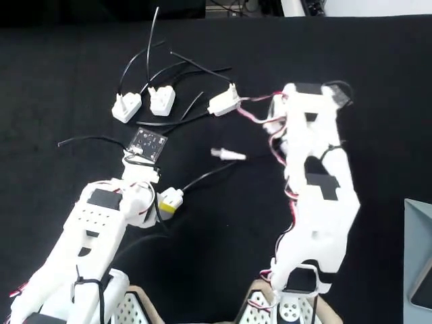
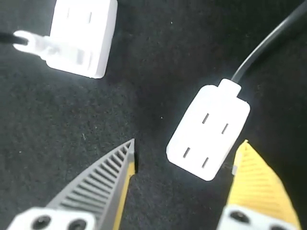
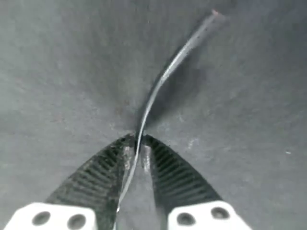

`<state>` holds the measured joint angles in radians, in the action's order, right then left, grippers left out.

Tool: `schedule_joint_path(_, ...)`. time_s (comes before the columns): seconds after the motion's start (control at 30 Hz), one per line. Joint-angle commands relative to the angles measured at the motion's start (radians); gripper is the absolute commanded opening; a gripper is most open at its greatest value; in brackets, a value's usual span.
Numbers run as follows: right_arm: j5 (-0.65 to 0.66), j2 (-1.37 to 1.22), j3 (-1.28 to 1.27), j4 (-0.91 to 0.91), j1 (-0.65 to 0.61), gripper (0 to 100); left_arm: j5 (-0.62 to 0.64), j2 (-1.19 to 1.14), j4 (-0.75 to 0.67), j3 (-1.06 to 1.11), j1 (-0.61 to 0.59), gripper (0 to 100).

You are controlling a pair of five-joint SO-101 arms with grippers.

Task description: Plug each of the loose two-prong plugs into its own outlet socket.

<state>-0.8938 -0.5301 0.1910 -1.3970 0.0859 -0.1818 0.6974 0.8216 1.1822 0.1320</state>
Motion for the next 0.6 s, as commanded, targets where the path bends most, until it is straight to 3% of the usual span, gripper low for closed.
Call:
schedule_joint_path(0.0,0.032,0.085,0.124,-0.094,0.011,1.4,0.006,0.017,-0.017,-0.002,0.004,32)
schedule_joint_path(0.27,0.173,0.318,0.163,-0.199,-0.041,1.2,0.006,0.020,-0.017,0.001,0.004,32)
schedule_joint_path(0.57,0.588,0.601,0.110,-0.264,-0.035,1.2,0.006,0.020,-0.017,0.001,0.005,32)
